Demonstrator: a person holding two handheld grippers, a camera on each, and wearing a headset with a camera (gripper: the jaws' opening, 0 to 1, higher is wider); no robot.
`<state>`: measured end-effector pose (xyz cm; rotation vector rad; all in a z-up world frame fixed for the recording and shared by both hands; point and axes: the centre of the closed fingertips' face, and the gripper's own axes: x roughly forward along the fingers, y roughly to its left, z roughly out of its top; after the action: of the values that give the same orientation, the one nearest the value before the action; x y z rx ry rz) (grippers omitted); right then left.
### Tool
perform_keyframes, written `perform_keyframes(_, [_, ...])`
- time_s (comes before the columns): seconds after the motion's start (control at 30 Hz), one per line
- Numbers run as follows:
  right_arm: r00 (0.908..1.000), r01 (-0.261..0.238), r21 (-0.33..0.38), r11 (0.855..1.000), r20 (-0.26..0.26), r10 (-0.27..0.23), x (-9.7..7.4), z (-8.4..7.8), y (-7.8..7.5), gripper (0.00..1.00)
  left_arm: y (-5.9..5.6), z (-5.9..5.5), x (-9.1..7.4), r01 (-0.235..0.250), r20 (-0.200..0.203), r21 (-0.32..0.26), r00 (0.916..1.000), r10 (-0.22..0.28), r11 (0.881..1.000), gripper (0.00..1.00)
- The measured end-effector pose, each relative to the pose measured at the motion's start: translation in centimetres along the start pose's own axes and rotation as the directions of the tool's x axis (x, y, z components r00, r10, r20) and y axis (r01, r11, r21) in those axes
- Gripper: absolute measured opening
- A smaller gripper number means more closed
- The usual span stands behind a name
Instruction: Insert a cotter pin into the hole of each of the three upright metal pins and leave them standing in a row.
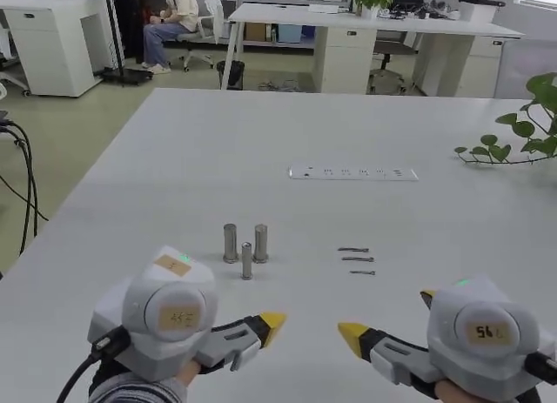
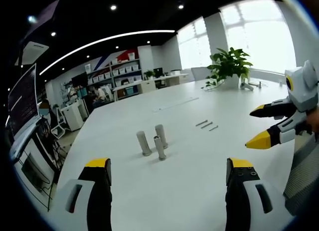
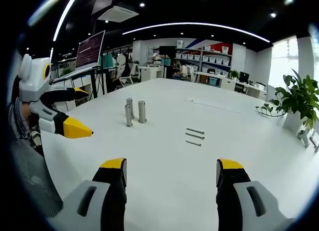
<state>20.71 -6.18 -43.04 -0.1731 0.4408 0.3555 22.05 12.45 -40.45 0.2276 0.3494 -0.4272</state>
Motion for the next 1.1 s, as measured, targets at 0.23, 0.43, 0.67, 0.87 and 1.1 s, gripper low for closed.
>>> perform_keyframes(0.23, [0.9998,0.001,0.004,1.0,0.018,-0.001,0.0,0.4,-0.1,0.72,0.0,0.1,0.0,-0.001,0.001,-0.005,1.0,0.001,1.0,0.96])
perform_keyframes(0.43, [0.9993,-0.003,0.019,1.0,0.036,0.002,-0.1,0.8,-0.1,0.72,-0.2,0.4,0.0,0.003,0.016,-0.001,0.9999,-0.003,1.0,0.98])
perform_keyframes(0.67, [0.9985,-0.011,-0.012,1.0,0.054,0.011,-0.2,1.3,0.1,0.74,-0.1,0.2,0.0,0.003,0.011,-0.021,0.9999,-0.003,1.0,0.99])
perform_keyframes(0.87, [0.9987,-0.018,-0.004,1.0,0.047,0.018,-0.1,1.0,0.3,0.74,0.0,0.3,0.0,-0.004,0.015,0.001,0.9999,0.004,1.0,0.99])
perform_keyframes(1.1, [0.9972,-0.021,-0.021,1.0,0.071,0.023,-0.5,1.8,0.3,0.73,0.3,1.2,-0.4,-0.009,0.05,-0.003,0.9987,0.01,1.0,0.98])
